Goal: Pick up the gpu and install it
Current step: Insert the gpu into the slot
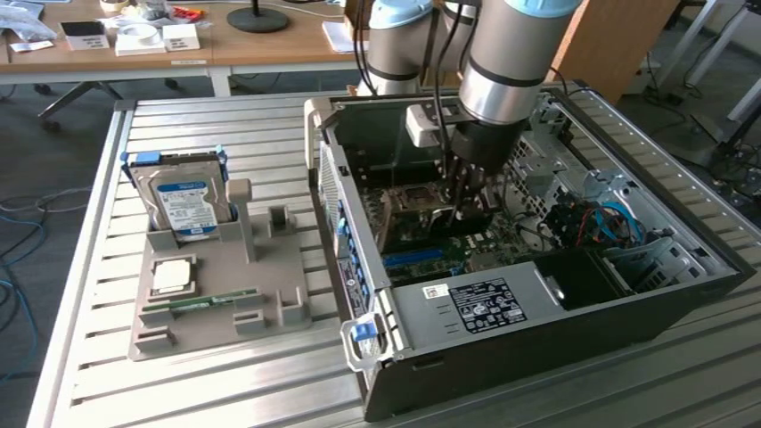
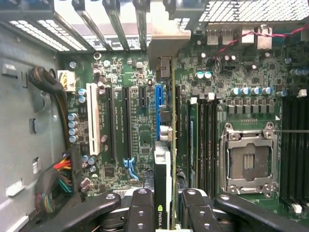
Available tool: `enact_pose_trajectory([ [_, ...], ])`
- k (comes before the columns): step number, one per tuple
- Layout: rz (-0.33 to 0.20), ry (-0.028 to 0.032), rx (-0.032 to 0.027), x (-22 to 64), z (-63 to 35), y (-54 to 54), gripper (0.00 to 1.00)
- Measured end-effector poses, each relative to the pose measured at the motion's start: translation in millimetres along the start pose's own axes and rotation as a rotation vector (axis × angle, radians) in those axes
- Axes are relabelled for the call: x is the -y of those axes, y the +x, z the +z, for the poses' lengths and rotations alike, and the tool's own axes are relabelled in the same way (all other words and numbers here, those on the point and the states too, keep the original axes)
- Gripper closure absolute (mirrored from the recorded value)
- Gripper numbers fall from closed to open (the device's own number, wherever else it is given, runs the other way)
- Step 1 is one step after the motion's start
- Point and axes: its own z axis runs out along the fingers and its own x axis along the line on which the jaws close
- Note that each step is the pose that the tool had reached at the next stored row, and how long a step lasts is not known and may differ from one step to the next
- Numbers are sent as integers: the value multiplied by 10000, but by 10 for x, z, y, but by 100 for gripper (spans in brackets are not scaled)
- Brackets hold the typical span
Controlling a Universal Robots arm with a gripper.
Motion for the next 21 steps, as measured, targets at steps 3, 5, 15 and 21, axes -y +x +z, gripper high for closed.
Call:
enact_pose_trajectory([
  [3,0,1,2,-34,7,8,73],
  [5,1,2,2,-59,11,10,73],
  [15,0,0,0,-112,41,15,73],
  [21,1,1,2,-116,44,21,73],
])
